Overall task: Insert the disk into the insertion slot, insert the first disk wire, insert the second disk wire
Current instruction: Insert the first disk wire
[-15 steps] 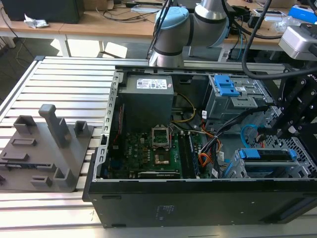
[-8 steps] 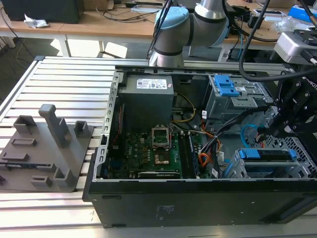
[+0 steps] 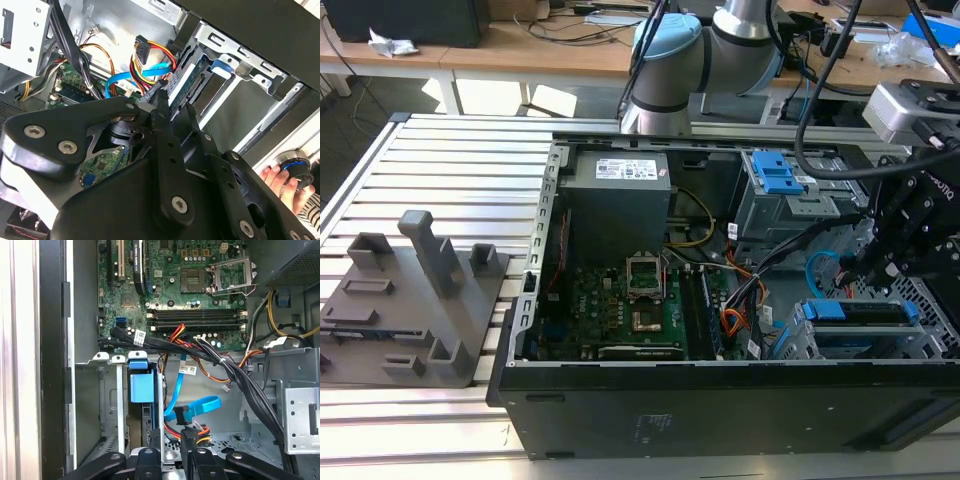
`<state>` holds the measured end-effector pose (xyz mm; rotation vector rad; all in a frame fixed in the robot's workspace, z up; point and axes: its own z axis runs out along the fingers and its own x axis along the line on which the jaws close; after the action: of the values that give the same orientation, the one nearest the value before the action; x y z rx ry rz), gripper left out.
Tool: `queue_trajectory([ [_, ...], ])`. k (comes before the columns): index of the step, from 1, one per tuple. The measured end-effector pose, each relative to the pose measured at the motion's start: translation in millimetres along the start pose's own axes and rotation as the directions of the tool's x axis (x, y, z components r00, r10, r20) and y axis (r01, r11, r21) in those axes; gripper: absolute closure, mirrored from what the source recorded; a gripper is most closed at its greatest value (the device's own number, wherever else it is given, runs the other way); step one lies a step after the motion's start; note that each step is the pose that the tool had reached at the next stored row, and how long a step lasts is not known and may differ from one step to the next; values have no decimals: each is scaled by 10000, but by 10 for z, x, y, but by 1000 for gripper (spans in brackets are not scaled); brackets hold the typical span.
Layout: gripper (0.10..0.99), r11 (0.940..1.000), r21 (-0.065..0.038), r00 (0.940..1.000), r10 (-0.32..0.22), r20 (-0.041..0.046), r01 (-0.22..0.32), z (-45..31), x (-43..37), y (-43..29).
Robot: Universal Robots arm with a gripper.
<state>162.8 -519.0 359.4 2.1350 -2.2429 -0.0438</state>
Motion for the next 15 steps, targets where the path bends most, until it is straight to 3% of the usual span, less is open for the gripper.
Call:
queue_trajectory([
  [3,784,10000,-1,10000,0,6,0,-14,0,0],
  [6,784,10000,0,10000,4,7,-4,-92,0,4],
  [10,784,9999,-2,9999,134,13,-134,-78,-30,5],
  [15,784,9994,-5,9994,333,25,-333,-29,-128,7],
])
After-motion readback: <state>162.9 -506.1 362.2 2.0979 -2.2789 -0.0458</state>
